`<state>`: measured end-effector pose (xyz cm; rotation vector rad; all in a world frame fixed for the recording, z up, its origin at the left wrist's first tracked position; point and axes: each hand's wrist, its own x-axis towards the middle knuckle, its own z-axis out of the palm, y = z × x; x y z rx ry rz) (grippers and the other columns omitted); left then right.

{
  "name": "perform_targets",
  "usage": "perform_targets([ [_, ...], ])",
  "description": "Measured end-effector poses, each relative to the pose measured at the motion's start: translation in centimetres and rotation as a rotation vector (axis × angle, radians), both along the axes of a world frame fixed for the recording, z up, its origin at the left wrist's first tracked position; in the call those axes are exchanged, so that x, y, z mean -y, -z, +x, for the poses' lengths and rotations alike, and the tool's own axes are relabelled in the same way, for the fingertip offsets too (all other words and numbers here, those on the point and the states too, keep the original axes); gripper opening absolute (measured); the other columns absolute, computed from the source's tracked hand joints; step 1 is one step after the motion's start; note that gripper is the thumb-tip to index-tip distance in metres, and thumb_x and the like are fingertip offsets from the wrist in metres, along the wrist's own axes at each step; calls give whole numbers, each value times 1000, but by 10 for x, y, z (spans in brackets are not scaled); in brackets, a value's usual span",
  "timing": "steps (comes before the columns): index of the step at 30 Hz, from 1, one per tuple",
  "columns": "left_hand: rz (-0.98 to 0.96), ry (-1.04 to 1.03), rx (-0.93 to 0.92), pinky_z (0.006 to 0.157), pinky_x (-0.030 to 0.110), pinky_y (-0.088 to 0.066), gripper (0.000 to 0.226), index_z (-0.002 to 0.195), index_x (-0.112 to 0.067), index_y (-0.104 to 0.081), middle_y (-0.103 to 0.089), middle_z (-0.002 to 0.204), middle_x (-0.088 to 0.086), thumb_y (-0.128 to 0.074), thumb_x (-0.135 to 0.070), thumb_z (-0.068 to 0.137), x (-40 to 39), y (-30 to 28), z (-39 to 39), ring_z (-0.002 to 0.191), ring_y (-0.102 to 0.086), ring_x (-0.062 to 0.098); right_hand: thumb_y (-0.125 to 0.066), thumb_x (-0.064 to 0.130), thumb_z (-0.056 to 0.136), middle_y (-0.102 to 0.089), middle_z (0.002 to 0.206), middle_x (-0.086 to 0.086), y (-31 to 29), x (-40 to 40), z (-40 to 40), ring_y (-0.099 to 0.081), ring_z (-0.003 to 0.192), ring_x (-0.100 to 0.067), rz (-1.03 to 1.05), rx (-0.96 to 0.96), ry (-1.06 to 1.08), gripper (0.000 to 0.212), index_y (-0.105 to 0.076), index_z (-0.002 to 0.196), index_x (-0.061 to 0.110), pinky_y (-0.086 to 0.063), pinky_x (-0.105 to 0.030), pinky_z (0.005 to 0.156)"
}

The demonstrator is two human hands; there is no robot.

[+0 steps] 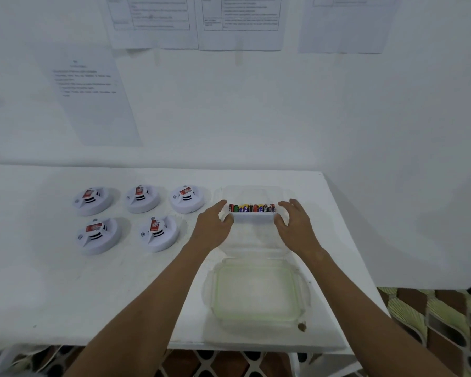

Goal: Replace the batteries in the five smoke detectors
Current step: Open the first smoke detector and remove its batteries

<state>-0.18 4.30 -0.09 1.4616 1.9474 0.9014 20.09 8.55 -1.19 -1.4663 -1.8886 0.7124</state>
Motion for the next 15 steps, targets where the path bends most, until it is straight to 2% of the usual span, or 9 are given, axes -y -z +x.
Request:
perform_targets([
  [2,21,22,-38,109,33,-36,51,145,-19,-40,-47,146,3,-51,-33,98,5,-10,-6,130,-47,20,-53,15,100,-33,156,-15,-10,2,-8,-25,147,-25,77,34,-34,40,-51,139,6,-21,-20,108],
  [5,83,17,-133,107,29,-34,45,140,-15,-48,-52,141,2,-52,-30,98,20,-31,-28,129,-48,17,-55,14,98,-44,148,-13,-25,6,-38,-36,142,-26,141,77,-158,39,-53,136,5,-25,-17,108],
  [7,158,27,-174,92,29,-42,32,120,-10,-63,-64,118,2,-50,-26,96,33,-41,-50,107,-57,18,-57,12,97,-54,139,-13,-31,12,-68,-50,130,-28,160,74,-238,38,-55,132,2,-36,-20,103],
  [9,151,24,-213,77,23,-36,18,94,-5,-60,-60,95,5,-47,-18,96,44,-45,-77,89,-51,16,-59,14,96,-56,139,-14,-31,20,-102,-52,128,-29,148,68,-305,41,-54,135,1,-36,-23,105],
  [10,104,8,-231,76,22,-33,10,94,-10,-56,-60,96,9,-48,-16,97,49,-44,-93,90,-50,17,-59,15,96,-53,143,-13,-31,25,-119,-49,133,-28,132,70,-345,44,-51,138,2,-33,-26,109],
  [11,55,-9,-243,80,23,-33,10,103,-14,-57,-64,109,13,-50,-18,97,54,-43,-108,96,-53,19,-58,16,97,-49,147,-13,-30,31,-136,-44,137,-26,107,71,-382,48,-48,141,3,-28,-25,112],
  [13,-18,-57,-238,96,25,-35,38,133,-15,-54,-55,138,6,-52,-28,97,62,-37,-135,121,-53,21,-58,18,97,-44,151,-11,-26,40,-165,-40,141,-23,58,62,-430,53,-43,145,4,-25,-23,112],
  [15,-53,-67,-215,107,29,-33,50,143,-16,-45,-47,146,4,-54,-32,96,67,-30,-157,132,-46,20,-58,22,97,-41,154,-10,-21,45,-189,-38,142,-22,-6,64,-444,56,-39,147,5,-25,-24,113],
])
